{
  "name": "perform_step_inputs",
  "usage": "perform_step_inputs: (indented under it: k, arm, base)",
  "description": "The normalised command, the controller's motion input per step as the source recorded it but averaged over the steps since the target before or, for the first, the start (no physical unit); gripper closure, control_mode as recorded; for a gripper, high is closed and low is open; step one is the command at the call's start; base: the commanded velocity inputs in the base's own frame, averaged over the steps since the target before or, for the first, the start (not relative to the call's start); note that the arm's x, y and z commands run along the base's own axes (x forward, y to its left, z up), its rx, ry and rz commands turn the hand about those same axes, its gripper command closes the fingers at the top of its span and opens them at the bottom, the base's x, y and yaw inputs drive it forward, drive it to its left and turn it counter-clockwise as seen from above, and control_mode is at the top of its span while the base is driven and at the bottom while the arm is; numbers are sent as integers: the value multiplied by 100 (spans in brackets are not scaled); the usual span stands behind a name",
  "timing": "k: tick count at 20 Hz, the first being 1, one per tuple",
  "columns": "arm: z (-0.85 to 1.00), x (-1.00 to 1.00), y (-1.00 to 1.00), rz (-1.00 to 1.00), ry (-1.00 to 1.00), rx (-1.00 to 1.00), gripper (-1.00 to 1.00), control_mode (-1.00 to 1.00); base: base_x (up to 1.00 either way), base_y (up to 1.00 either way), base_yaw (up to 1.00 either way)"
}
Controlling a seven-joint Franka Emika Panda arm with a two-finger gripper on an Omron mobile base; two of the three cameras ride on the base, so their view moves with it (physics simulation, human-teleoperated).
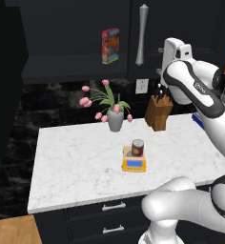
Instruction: Pick the canned food and place it on the digital scale for weighing, and close the cabinet.
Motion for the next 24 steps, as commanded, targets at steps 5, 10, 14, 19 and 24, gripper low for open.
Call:
perform_step_inputs:
  k: [5, 10, 14, 19, 24]
  arm:
    - [-22, 78, 0, 0, -8, 0, -100, -100]
    - [19, -59, -14, -3, -14, 0, -100, -100]
    - [43, -97, -13, -5, -13, 0, -100, -100]
    - [50, -97, 7, 0, -16, 0, -100, -100]
    - [32, -97, 41, 0, -22, 2, -100, -100]
  base:
    - [0, 0, 0]
    - [0, 0, 0]
    - [0, 0, 0]
    - [0, 0, 0]
    - [0, 0, 0]
